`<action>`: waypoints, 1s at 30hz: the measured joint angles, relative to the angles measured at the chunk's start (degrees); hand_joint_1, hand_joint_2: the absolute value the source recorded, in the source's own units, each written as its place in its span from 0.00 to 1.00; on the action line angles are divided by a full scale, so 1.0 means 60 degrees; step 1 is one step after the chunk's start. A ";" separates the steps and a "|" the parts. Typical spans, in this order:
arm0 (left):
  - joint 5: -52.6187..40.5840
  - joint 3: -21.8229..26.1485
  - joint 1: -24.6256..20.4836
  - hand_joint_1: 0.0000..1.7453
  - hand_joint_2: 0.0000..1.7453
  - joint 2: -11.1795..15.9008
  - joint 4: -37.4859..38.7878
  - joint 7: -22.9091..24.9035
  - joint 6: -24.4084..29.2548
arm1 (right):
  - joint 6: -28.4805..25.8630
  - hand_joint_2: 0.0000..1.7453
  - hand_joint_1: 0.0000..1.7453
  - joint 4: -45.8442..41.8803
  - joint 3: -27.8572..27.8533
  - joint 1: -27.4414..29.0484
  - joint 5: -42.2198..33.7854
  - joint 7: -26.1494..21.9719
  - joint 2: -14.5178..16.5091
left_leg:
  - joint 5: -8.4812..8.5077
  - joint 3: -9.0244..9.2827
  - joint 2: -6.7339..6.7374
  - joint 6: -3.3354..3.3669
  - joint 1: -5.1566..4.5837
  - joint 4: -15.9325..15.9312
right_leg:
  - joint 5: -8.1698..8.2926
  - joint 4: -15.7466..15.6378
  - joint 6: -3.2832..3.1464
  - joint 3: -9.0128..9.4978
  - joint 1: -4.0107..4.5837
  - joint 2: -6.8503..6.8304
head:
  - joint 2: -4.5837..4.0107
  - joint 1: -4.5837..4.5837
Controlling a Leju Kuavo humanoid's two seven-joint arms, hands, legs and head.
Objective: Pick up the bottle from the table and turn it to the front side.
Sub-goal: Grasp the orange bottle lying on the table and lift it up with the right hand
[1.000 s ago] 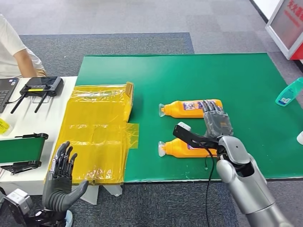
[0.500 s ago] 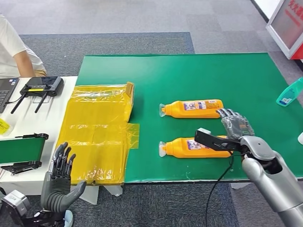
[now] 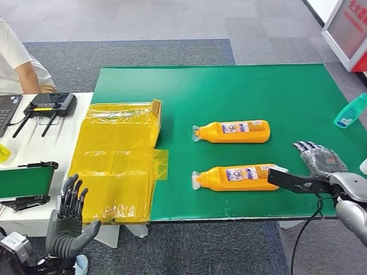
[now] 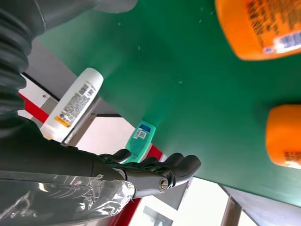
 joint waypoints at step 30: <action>0.0297 -0.0415 -0.0219 0.00 1.00 0.0115 0.0189 0.0269 0.0215 | -0.1128 1.00 0.00 0.3451 0.2657 -0.1470 0.3018 -0.0029 0.3061 | 0.0013 0.0000 0.0001 0.0001 0.0001 -0.0001 | 0.0002 0.0003 0.0002 0.0001 0.0002 -0.0001 | 0.0000 0.0000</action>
